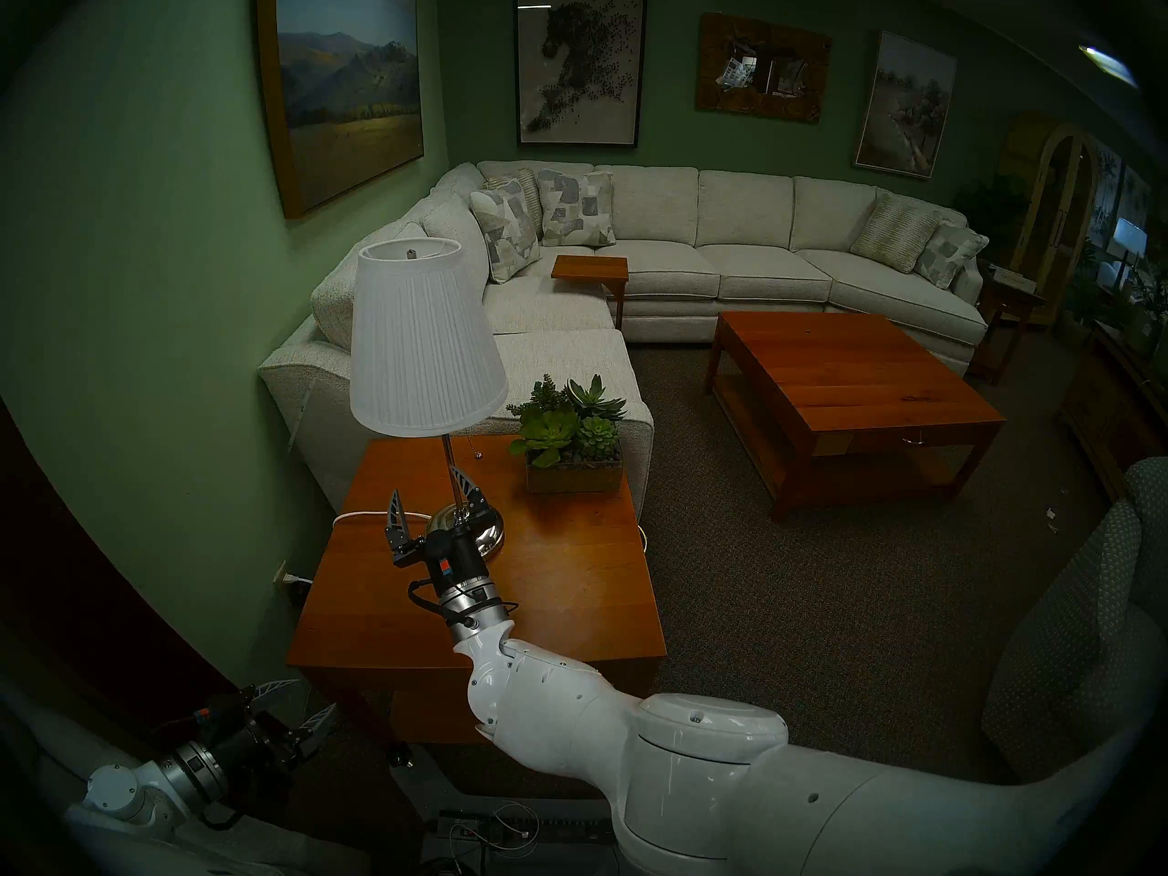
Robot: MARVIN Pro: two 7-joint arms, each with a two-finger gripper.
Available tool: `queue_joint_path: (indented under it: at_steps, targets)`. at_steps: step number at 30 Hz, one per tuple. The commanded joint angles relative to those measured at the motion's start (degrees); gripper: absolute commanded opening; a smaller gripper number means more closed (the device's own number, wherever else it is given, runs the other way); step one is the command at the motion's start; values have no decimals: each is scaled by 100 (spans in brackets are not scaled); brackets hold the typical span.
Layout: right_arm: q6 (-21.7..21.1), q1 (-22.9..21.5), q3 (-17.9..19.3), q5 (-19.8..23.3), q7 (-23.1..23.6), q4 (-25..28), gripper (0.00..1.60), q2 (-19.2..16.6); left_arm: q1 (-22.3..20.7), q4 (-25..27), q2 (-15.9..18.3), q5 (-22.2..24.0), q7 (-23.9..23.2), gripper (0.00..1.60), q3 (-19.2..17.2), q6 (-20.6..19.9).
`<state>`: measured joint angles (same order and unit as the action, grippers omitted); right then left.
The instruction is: Pull on string to turn off lamp
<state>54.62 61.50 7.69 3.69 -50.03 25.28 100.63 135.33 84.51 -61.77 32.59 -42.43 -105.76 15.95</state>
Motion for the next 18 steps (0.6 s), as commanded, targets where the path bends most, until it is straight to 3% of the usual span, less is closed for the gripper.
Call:
queue_joint_path:
  at_steps: [1, 11, 18]
  targets:
    - [38, 352, -250, -74, -587, 672, 160, -455, -22, 76, 12, 14, -9, 160, -27, 26]
    - [38, 541, -314, -103, -656, 1368, 160, -919, -23, 75, 14, 15, -9, 160, -25, 26]
    - [38, 711, -154, -99, -607, 1832, 160, -1249, -24, 74, 15, 16, -9, 160, -24, 27]
